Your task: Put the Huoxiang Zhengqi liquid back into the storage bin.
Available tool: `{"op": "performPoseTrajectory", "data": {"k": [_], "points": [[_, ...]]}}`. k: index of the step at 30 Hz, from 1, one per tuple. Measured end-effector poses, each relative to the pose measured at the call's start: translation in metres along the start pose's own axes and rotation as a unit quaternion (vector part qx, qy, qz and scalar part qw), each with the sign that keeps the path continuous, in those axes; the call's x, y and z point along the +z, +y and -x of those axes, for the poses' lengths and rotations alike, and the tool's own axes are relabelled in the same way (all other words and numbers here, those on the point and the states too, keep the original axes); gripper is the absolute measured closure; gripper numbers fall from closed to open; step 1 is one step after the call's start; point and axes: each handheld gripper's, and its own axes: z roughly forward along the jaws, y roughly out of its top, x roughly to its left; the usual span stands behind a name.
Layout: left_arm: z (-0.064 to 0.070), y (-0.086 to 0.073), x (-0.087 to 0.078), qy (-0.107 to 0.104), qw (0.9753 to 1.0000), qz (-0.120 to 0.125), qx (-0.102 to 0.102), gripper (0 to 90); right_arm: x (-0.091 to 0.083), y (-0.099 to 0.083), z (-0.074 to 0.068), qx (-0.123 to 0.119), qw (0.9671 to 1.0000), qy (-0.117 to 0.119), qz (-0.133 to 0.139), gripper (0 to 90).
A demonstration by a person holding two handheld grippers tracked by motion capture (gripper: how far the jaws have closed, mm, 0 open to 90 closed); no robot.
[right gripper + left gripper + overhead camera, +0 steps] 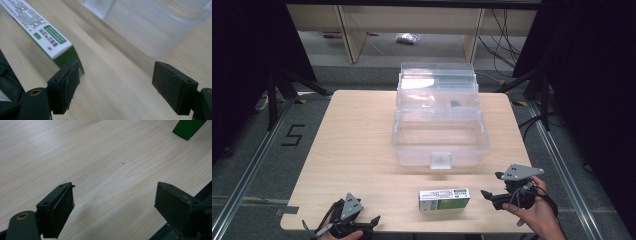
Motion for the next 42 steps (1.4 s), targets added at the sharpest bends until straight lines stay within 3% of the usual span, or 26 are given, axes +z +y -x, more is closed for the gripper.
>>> {"op": "performPoseTrajectory", "data": {"k": [4,5,9,16,20,23,25,28,30,32,34,36,39,40,42], "points": [[0.001,0.000,0.000,-0.002,1.0000,0.008,-0.001,15.0,-0.004,0.010,-0.006,-0.008,0.9998,0.010,-0.012,23.1],[0.001,0.000,0.000,-0.001,1.0000,0.007,-0.002,15.0,-0.006,0.019,-0.012,-0.040,0.9990,0.019,-0.008,23.0],[0.001,0.000,0.001,-0.002,1.0000,0.009,-0.002,15.0,-0.007,0.032,-0.022,-0.062,0.9975,0.033,-0.009,23.1],[0.000,0.000,0.000,0.001,1.0000,0.006,-0.001,15.0,0.004,0.048,-0.038,-0.113,0.9906,0.069,-0.034,22.8],[0.000,0.000,0.000,0.002,1.0000,0.000,0.001,15.0,0.011,0.056,-0.046,-0.127,0.9870,0.082,-0.056,22.7],[0.001,0.000,0.001,0.000,0.9999,0.009,-0.009,15.0,0.017,0.060,-0.050,-0.134,0.9854,0.085,-0.063,22.6],[0.000,0.000,0.000,0.001,1.0000,0.000,0.002,15.0,0.021,0.063,-0.053,-0.141,0.9835,0.089,-0.069,22.6],[0.001,0.000,0.001,0.003,0.9999,0.012,-0.009,15.0,0.028,0.068,-0.056,-0.159,0.9795,0.095,-0.079,21.8],[0.000,0.000,0.000,0.000,1.0000,0.005,0.000,15.0,0.031,0.071,-0.057,-0.167,0.9766,0.103,-0.088,21.6],[0.001,0.000,0.002,0.003,0.9999,0.012,-0.008,15.0,0.036,0.073,-0.059,-0.177,0.9734,0.111,-0.096,21.6],[0.001,0.000,0.001,0.003,0.9999,0.008,-0.008,15.0,0.038,0.074,-0.060,-0.179,0.9725,0.112,-0.098,21.6],[0.000,0.000,0.000,0.000,1.0000,0.007,-0.002,15.0,0.044,0.077,-0.061,-0.192,0.9670,0.124,-0.112,21.6],[0.000,0.000,0.001,0.003,0.9999,0.010,-0.004,15.0,0.049,0.079,-0.063,-0.186,0.9656,0.127,-0.129,21.6],[0.001,0.000,0.002,0.002,0.9999,0.012,-0.008,15.0,0.053,0.080,-0.062,-0.196,0.9625,0.133,-0.132,21.5],[0.001,0.000,0.001,0.002,0.9999,0.008,-0.009,15.0,0.057,0.081,-0.062,-0.197,0.9611,0.136,-0.138,21.5]]}}
